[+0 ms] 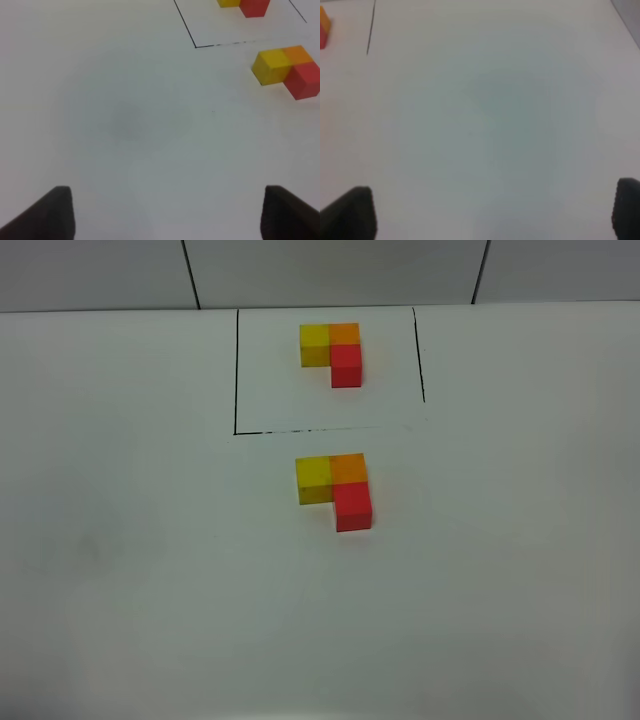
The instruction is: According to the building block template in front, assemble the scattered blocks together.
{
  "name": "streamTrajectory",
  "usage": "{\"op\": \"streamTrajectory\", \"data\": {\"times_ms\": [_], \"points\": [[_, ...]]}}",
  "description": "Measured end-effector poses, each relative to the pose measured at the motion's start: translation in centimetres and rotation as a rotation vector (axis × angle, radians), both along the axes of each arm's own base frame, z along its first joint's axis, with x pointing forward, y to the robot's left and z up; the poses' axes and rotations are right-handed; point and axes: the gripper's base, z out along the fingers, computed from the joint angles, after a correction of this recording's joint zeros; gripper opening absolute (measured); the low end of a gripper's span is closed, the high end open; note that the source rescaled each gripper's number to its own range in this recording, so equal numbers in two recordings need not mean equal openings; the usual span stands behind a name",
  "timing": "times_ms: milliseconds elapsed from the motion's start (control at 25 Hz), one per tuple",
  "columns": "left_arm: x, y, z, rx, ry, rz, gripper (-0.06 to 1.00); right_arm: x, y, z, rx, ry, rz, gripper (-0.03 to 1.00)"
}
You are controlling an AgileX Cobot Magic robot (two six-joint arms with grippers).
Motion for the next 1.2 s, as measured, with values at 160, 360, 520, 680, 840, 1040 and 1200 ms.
{"op": "streamTrajectory", "data": {"times_ms": [160, 360, 520, 680, 840, 1040, 1200], "points": [[0.0, 0.0, 0.0, 0.000, 0.000, 0.000, 0.73, -0.6, -0.1, -1.5, -0.016, 0.012, -0.016, 0.96], [0.0, 0.0, 0.0, 0.000, 0.000, 0.000, 0.73, -0.6, -0.2, -1.9, -0.017, 0.015, -0.017, 0.94], [0.0, 0.0, 0.0, 0.000, 0.000, 0.000, 0.73, -0.6, -0.2, -2.0, -0.023, 0.013, -0.015, 0.90], [0.0, 0.0, 0.0, 0.000, 0.000, 0.000, 0.73, -0.3, -0.3, -2.2, -0.029, 0.008, 0.011, 0.86], [0.0, 0.0, 0.0, 0.000, 0.000, 0.000, 0.73, -0.3, -0.3, -2.2, -0.030, 0.002, 0.012, 0.82], [0.0, 0.0, 0.0, 0.000, 0.000, 0.000, 0.73, -0.3, -0.3, -2.2, -0.030, 0.003, 0.012, 0.81], [0.0, 0.0, 0.0, 0.000, 0.000, 0.000, 0.73, -0.3, -0.3, -2.2, -0.029, 0.003, 0.013, 0.78]]}}
